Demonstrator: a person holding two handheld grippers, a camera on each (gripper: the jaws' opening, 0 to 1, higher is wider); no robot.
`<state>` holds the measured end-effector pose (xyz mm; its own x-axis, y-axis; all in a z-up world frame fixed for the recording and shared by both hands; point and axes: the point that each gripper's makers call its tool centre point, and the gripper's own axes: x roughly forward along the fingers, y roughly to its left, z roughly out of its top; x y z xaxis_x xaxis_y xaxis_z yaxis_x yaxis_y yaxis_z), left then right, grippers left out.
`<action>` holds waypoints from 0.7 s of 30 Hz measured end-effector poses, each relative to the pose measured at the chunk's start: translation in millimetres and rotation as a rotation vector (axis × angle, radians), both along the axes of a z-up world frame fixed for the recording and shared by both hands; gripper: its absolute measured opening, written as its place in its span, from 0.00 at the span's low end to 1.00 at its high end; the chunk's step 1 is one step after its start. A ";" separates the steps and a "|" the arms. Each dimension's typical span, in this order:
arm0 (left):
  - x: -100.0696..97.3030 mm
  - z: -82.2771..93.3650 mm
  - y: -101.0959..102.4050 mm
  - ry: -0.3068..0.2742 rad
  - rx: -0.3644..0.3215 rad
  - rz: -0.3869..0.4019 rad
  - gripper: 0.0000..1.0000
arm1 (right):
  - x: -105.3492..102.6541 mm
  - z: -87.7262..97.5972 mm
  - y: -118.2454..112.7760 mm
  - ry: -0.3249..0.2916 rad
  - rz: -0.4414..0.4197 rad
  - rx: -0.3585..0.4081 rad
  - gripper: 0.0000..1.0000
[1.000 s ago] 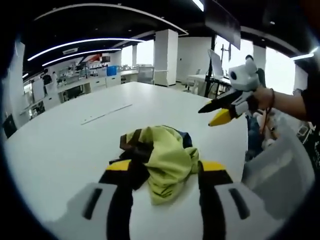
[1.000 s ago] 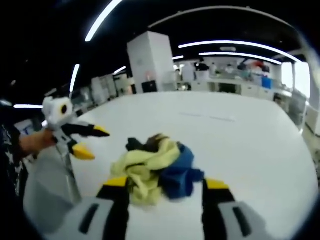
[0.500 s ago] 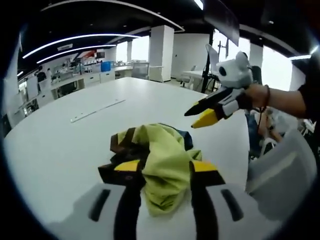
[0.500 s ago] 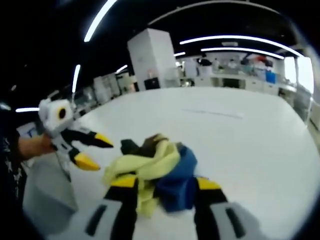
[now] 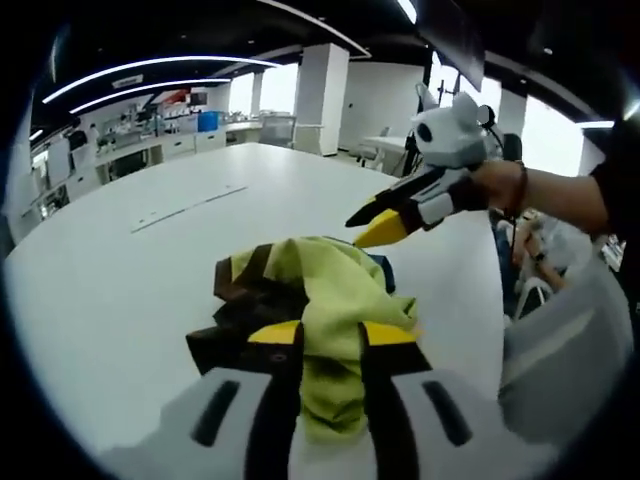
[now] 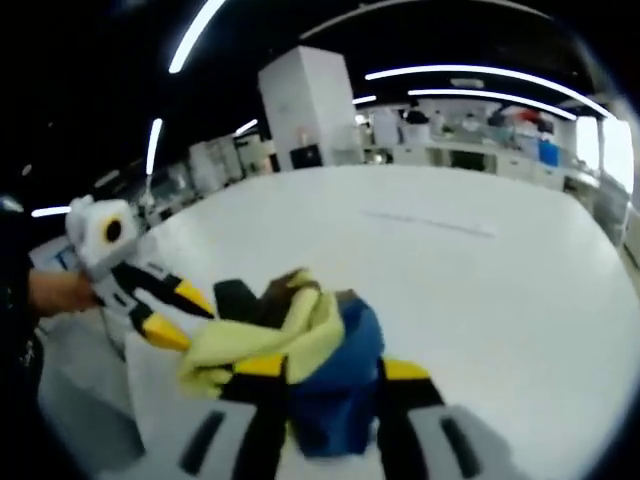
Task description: Fold the garment on the visible template until the final outline fits inside the template.
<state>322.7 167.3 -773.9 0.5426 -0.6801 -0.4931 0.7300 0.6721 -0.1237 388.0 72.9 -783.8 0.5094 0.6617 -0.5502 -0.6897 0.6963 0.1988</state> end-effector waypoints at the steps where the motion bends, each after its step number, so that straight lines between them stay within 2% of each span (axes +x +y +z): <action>1: 0.5 -1.7 -0.8 0.002 0.002 -0.004 0.19 | 2.9 -2.1 0.7 0.007 0.001 -0.003 0.29; 8: -0.5 -13.4 -5.5 0.046 0.007 -0.016 0.19 | 13.6 -14.2 -0.4 0.032 -0.010 -0.033 0.22; 14: 0.4 -24.2 -4.8 0.070 0.008 -0.006 0.17 | 14.6 -31.5 0.8 0.094 -0.019 -0.047 0.14; 18: 0.8 -27.3 -3.5 0.082 0.004 -0.001 0.09 | 11.5 -33.0 2.4 0.101 -0.020 -0.054 0.00; 21: 0.0 -27.4 -3.4 0.077 0.008 -0.002 0.06 | 11.3 -32.5 1.5 0.099 -0.022 -0.065 0.00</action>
